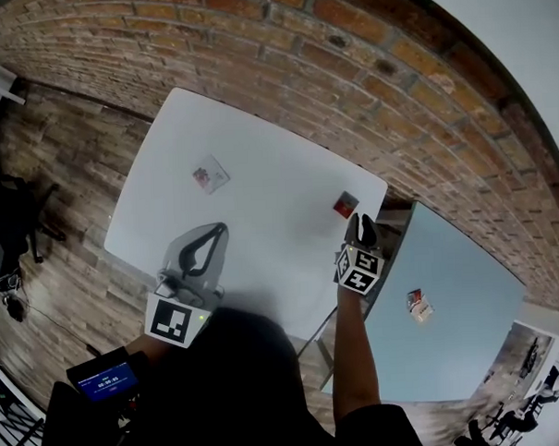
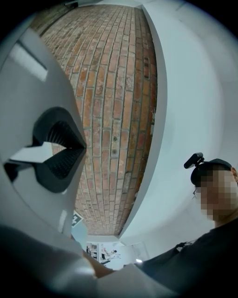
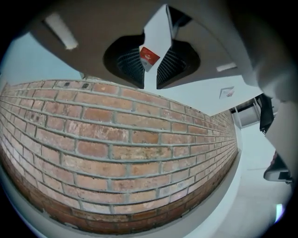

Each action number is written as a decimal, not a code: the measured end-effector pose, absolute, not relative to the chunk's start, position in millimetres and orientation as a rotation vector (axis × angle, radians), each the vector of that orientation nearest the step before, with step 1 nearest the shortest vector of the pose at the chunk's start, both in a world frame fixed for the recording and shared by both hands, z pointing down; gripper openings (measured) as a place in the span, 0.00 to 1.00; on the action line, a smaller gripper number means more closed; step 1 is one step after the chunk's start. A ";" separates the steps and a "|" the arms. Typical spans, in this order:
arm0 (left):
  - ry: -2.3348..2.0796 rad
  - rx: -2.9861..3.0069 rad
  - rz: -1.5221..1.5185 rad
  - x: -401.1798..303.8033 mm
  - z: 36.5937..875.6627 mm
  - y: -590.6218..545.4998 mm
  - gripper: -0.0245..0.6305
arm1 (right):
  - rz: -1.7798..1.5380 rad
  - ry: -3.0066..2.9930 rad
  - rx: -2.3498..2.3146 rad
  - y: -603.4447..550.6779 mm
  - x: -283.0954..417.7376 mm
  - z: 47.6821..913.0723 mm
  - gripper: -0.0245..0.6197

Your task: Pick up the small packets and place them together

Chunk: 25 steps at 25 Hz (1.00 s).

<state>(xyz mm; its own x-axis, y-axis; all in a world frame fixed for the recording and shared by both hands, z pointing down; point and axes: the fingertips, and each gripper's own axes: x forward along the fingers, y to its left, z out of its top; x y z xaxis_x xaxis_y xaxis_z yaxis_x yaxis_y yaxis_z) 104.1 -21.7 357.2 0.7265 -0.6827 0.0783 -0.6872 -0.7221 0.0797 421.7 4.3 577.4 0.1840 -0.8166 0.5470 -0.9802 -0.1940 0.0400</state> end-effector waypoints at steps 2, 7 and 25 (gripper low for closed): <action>-1.135 2.816 0.072 103.7 358.5 -21.3 0.04 | 0.618 -1.676 2.076 3.6 427.6 589.9 0.17; -1.155 2.804 0.112 102.1 363.6 -20.0 0.04 | 0.664 -1.637 2.055 -2.4 443.3 620.0 0.16; -1.235 2.722 0.188 96.5 376.3 -22.8 0.04 | 0.845 -1.582 1.941 -13.0 469.6 693.9 0.19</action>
